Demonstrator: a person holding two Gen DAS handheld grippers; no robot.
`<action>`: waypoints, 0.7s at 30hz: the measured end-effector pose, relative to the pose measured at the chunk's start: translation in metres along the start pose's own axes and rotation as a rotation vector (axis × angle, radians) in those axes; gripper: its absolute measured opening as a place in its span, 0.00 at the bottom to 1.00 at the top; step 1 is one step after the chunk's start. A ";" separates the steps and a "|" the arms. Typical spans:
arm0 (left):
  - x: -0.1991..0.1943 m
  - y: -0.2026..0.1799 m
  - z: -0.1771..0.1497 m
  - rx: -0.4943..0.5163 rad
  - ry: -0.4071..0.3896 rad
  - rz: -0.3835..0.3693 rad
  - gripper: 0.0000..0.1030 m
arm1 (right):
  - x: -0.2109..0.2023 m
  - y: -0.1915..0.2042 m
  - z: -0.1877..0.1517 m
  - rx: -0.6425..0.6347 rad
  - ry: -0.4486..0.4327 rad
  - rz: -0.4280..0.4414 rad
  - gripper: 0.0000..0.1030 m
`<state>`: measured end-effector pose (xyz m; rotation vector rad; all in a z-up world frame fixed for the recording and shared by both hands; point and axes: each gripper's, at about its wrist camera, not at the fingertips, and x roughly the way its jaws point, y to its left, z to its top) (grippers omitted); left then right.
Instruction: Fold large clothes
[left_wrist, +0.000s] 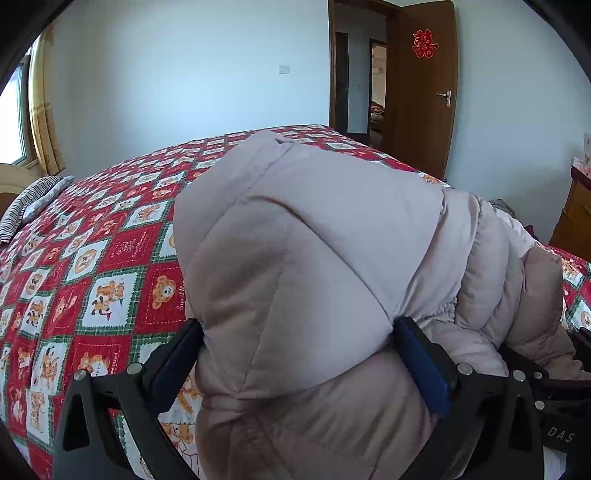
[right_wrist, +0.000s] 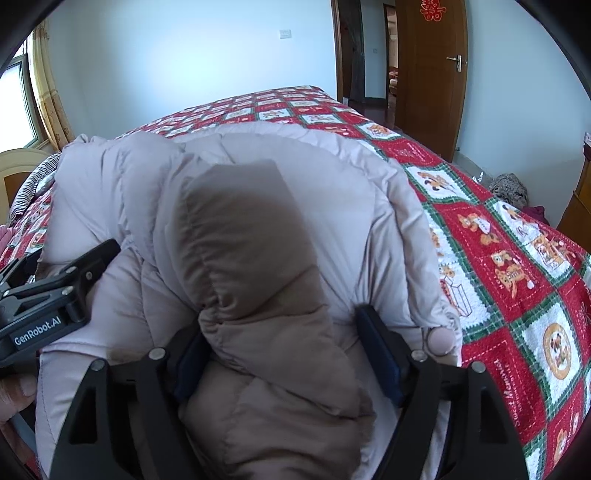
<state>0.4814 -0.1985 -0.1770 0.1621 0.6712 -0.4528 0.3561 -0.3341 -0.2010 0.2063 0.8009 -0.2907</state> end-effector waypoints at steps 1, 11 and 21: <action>0.001 0.001 0.000 -0.001 0.001 0.000 0.99 | 0.000 0.000 0.000 -0.001 0.003 0.000 0.76; 0.007 0.001 -0.001 -0.003 0.016 0.000 0.99 | 0.007 0.002 0.002 -0.003 0.013 -0.008 0.78; 0.009 0.002 -0.002 -0.007 0.021 -0.003 0.99 | 0.011 0.004 0.002 -0.009 0.016 -0.018 0.79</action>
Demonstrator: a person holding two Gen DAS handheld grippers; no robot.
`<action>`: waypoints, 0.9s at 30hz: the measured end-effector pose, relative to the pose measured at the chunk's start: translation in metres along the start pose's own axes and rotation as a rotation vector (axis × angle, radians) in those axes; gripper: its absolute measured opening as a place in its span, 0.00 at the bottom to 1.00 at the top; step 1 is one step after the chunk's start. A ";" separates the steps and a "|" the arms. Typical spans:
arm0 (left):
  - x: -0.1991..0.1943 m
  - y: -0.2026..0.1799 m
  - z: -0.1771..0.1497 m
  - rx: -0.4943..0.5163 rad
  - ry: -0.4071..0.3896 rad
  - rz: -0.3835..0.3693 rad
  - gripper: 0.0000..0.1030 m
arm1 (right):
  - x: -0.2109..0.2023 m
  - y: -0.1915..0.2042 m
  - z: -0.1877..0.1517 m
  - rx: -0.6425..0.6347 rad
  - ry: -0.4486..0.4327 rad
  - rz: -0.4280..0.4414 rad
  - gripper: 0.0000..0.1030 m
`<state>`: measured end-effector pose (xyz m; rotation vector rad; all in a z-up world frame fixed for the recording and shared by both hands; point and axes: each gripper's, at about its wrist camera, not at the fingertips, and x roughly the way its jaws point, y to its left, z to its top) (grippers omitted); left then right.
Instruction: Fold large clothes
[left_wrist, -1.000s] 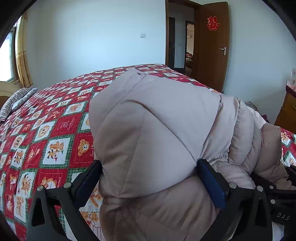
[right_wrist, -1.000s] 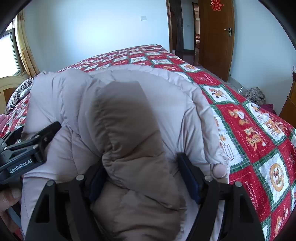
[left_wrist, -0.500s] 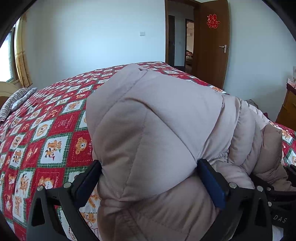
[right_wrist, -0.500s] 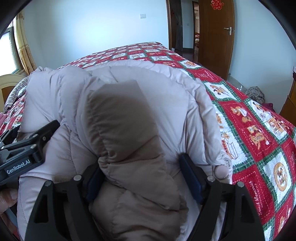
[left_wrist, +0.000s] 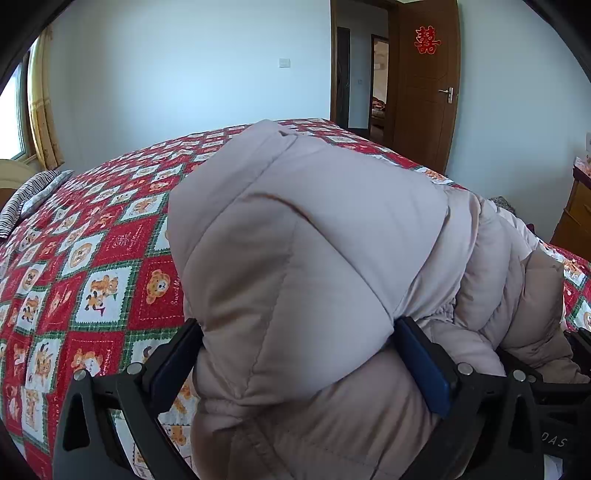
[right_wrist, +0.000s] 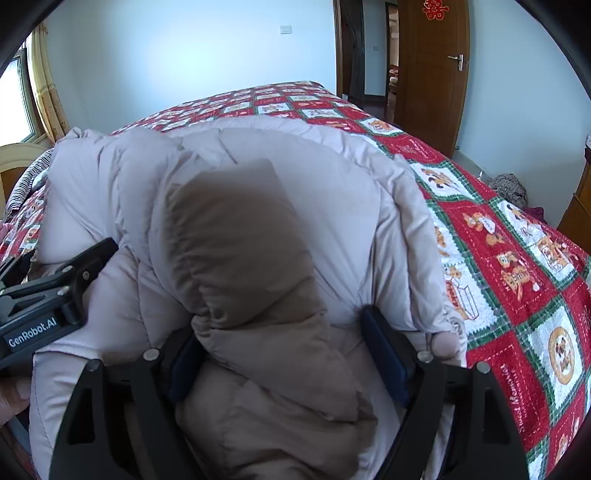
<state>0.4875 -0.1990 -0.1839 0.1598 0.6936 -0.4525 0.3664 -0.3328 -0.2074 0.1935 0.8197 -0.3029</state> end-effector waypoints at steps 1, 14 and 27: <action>0.000 -0.001 0.000 0.000 0.000 0.000 0.99 | 0.000 0.000 0.000 0.000 0.000 0.000 0.79; -0.056 0.065 -0.005 -0.094 -0.007 -0.140 0.99 | -0.032 -0.038 0.016 0.054 0.006 0.163 0.85; 0.004 0.090 -0.039 -0.439 0.181 -0.506 0.99 | -0.020 -0.079 0.028 0.161 0.039 0.373 0.95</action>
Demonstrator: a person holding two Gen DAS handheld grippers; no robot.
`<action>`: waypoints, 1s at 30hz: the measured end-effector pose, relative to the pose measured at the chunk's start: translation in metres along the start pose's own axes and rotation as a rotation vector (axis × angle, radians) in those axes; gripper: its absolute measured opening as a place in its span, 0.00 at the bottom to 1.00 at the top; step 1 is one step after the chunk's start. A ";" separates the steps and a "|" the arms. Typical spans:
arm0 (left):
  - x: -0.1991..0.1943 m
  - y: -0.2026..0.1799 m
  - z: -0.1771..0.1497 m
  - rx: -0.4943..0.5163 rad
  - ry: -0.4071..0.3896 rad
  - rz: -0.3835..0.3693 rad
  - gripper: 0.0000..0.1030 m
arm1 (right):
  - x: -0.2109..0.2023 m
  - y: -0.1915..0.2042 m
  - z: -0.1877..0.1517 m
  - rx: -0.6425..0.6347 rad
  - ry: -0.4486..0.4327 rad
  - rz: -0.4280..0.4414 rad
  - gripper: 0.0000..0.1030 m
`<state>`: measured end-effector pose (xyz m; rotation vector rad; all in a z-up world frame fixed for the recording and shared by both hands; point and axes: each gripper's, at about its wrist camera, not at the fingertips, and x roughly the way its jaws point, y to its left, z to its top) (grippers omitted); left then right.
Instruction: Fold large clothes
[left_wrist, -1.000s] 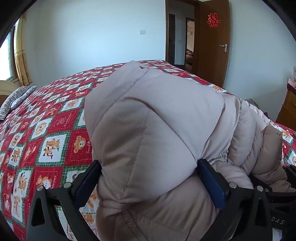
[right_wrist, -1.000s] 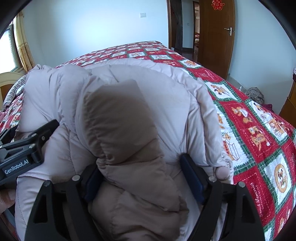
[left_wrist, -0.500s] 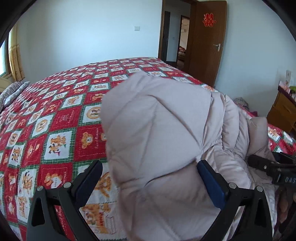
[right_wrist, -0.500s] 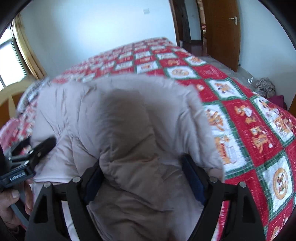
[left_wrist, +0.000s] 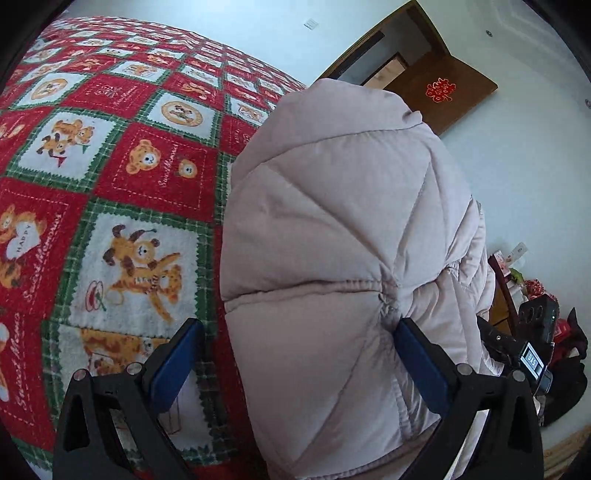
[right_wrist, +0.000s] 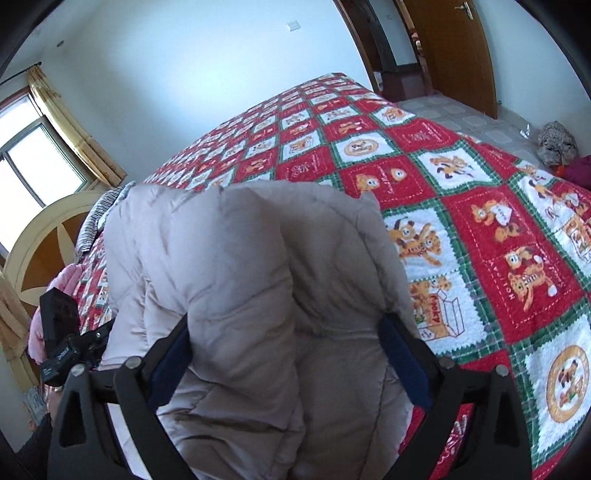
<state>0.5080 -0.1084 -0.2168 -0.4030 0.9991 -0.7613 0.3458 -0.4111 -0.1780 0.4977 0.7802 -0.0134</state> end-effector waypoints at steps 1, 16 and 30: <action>0.001 -0.002 0.000 0.009 -0.001 0.005 0.99 | -0.002 -0.003 0.002 0.013 -0.002 0.011 0.95; 0.000 -0.021 -0.002 0.155 -0.060 0.127 0.99 | 0.036 -0.024 0.004 0.081 0.109 0.080 1.00; -0.011 -0.062 -0.007 0.314 -0.062 0.155 0.62 | 0.030 -0.003 -0.014 0.103 0.091 0.274 0.41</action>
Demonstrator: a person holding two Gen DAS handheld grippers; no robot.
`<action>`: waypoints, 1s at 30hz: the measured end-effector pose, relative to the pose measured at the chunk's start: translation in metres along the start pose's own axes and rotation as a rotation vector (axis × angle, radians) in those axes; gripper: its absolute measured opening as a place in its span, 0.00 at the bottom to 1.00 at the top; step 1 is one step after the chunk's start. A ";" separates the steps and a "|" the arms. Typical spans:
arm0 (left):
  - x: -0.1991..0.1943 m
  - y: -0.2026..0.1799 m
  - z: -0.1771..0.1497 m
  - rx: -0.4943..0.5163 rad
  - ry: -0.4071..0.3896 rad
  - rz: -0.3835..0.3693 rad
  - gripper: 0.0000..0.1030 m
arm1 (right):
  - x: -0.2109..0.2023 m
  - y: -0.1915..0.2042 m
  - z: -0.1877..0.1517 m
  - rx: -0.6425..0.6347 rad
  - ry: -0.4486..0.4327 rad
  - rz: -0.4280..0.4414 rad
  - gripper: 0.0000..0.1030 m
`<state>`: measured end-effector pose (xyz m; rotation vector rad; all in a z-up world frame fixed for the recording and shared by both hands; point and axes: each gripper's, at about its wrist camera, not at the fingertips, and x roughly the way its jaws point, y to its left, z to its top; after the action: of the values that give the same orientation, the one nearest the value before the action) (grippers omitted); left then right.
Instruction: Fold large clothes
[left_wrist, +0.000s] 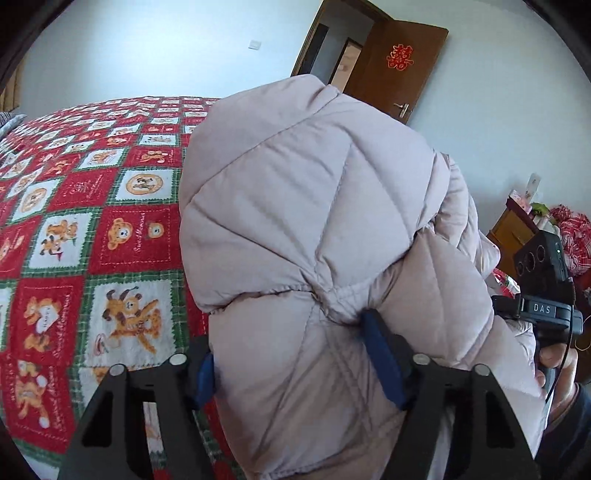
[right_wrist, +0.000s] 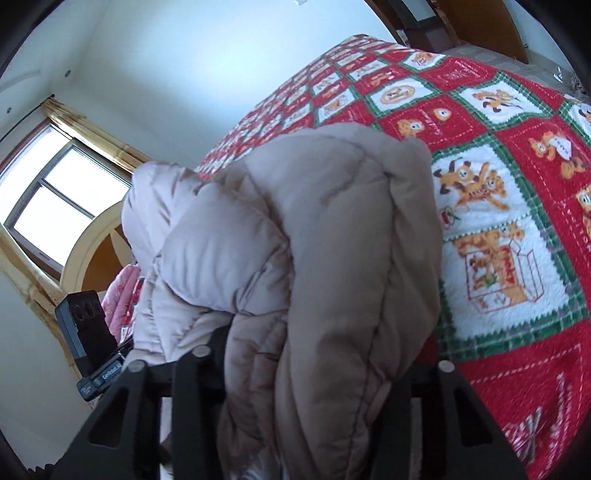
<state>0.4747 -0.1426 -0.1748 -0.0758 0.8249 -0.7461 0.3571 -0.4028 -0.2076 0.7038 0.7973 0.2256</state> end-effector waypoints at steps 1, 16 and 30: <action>-0.005 -0.004 0.001 0.002 0.002 0.005 0.60 | -0.001 0.005 -0.002 -0.004 -0.004 0.005 0.40; -0.175 0.046 -0.039 0.042 -0.082 0.333 0.52 | 0.078 0.157 -0.043 -0.184 0.140 0.248 0.34; -0.250 0.148 -0.093 -0.117 -0.077 0.569 0.54 | 0.195 0.264 -0.079 -0.290 0.330 0.329 0.34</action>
<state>0.3849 0.1454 -0.1292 0.0264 0.7652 -0.1577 0.4530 -0.0803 -0.1855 0.5245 0.9346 0.7557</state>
